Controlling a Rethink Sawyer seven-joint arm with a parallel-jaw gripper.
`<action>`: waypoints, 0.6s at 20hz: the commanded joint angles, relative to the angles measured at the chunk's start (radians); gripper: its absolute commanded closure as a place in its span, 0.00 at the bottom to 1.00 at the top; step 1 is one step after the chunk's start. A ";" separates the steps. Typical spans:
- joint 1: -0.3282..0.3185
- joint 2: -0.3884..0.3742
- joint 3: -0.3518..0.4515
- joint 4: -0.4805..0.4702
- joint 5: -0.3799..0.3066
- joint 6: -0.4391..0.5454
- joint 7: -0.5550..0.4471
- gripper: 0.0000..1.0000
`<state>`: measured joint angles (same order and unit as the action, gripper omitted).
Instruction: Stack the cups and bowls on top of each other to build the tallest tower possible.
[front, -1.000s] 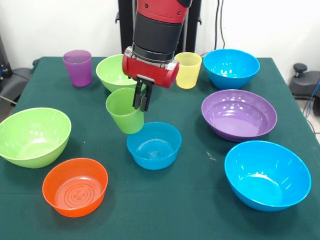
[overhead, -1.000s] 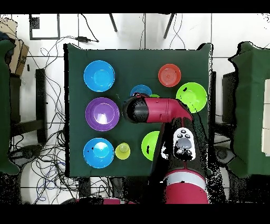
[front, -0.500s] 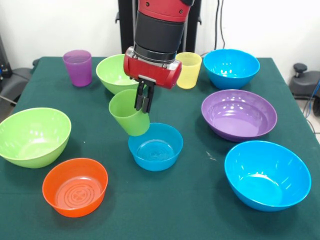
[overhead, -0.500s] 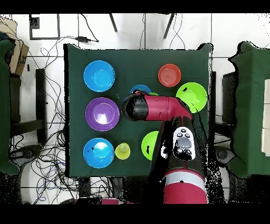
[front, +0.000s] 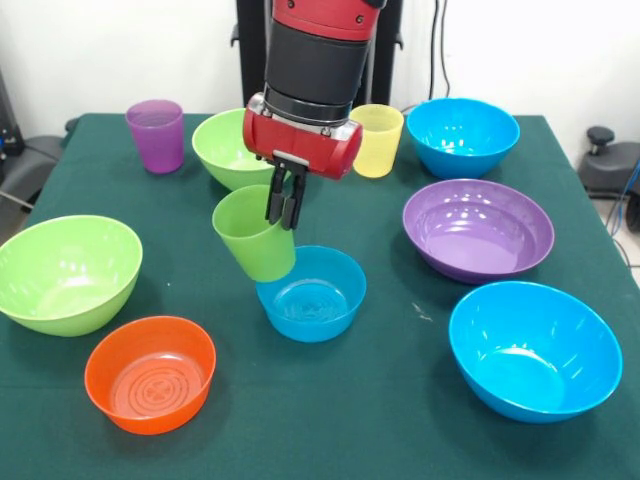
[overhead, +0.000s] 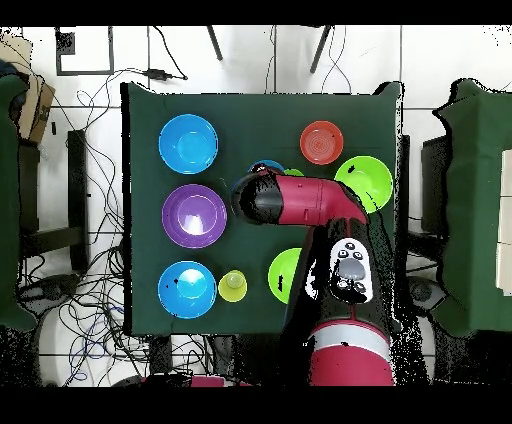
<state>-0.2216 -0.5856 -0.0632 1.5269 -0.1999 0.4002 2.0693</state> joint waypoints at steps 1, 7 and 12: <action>0.038 0.000 0.034 -0.059 0.023 0.085 0.081 1.00; 0.068 0.007 0.014 -0.079 0.035 0.101 0.099 1.00; 0.092 0.015 0.000 -0.080 0.053 0.101 0.110 1.00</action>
<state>-0.1635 -0.5856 -0.1037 1.4974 -0.1813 0.4004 2.0693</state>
